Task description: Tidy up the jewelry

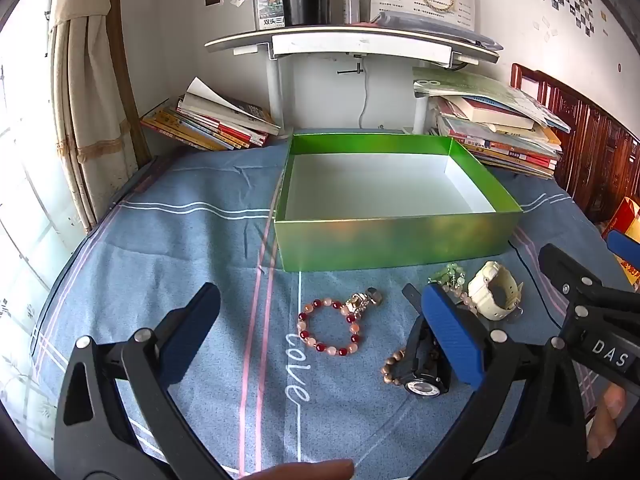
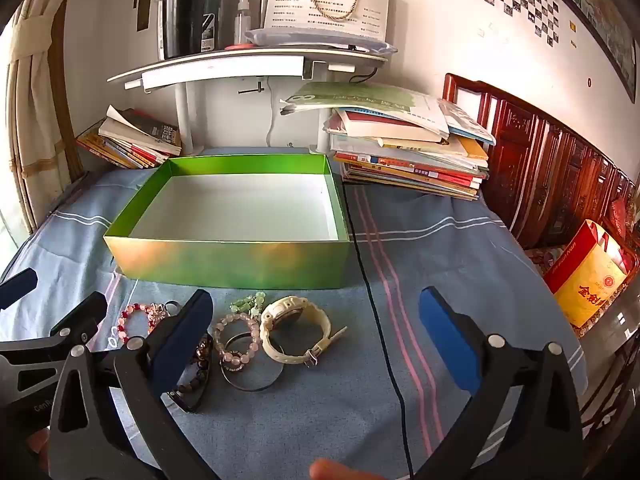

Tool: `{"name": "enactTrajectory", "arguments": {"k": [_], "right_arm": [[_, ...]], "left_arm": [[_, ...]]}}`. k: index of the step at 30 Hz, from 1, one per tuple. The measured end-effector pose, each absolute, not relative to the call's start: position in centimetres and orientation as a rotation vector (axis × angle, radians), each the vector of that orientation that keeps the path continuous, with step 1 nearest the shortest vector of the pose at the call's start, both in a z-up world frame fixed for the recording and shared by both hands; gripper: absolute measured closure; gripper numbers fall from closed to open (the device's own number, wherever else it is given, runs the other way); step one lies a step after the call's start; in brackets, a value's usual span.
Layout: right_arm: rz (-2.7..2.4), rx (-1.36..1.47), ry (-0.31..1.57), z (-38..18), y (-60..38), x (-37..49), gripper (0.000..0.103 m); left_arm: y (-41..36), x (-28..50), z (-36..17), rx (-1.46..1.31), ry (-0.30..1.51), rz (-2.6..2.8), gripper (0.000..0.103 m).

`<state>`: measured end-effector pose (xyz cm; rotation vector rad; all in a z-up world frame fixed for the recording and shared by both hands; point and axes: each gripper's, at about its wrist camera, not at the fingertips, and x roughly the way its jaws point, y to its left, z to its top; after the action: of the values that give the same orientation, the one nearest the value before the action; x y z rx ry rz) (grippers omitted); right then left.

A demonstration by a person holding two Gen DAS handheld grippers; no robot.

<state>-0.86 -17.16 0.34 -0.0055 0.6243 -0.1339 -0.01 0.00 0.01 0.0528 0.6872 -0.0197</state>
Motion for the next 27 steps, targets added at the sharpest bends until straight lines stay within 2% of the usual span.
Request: {"name": "enactTrajectory", "arguments": {"k": [27], "right_arm": [[-0.127, 0.001, 0.635, 0.04, -17.12, -0.81, 0.002]], "left_arm": [[0.00, -0.02, 0.01, 0.056, 0.687, -0.018, 0.004]]}}
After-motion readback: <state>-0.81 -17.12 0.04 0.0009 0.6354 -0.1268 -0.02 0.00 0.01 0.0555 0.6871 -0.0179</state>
